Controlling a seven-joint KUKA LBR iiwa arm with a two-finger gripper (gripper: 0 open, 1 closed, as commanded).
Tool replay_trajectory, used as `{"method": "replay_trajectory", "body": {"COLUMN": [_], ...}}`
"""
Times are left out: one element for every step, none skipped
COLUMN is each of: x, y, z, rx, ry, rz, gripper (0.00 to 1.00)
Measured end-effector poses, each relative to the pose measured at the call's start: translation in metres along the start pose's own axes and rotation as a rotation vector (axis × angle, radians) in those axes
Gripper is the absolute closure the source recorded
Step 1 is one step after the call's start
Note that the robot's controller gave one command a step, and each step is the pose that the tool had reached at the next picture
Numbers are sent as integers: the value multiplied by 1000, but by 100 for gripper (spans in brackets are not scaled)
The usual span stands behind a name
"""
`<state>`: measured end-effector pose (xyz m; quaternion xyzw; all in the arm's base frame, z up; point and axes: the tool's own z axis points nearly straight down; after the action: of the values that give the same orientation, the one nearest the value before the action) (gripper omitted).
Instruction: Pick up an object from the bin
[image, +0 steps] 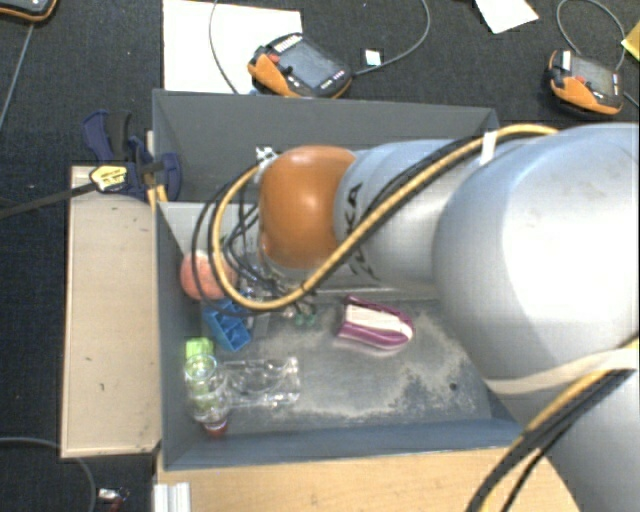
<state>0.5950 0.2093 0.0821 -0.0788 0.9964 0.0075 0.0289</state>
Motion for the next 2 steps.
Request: {"method": "replay_trajectory", "body": {"x": [4,4], "y": [-2,1], "z": [-8,-10], "rx": [-2,-3], "ry": [-8,-8], "rz": [-56,-58], "gripper": [100,100]}}
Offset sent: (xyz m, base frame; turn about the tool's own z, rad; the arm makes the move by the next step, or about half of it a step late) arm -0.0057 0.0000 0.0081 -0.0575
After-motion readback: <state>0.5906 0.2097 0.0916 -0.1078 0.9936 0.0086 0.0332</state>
